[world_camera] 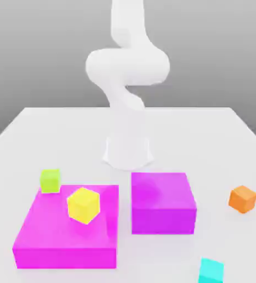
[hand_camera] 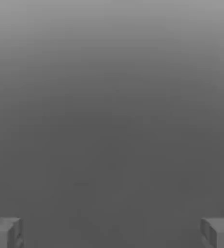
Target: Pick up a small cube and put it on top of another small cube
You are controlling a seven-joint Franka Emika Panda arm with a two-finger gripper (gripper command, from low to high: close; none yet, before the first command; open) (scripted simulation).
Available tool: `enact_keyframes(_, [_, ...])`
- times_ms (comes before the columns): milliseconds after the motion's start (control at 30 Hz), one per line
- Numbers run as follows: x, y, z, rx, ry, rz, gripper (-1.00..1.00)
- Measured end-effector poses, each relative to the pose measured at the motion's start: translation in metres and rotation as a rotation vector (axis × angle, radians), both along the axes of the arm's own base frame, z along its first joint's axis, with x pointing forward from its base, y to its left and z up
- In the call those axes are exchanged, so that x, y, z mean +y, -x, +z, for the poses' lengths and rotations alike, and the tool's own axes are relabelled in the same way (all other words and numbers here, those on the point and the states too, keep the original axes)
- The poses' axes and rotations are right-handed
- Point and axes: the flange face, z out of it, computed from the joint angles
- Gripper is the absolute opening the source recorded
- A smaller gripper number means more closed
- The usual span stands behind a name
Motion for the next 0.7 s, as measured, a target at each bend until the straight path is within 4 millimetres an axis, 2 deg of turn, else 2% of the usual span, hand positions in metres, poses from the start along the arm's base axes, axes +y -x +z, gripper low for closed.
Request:
enact_keyframes(167, [0.024,-0.06,-0.071,0.122,0.049,0.198,0.0])
enact_keyframes(367, [0.063,-0.109,-0.167,0.253,0.12,0.422,0.0])
enact_keyframes(533, [0.097,-0.132,-0.253,0.355,0.193,0.604,0.0])
enact_keyframes(700, [0.135,-0.136,-0.341,0.451,0.283,0.793,0.0])
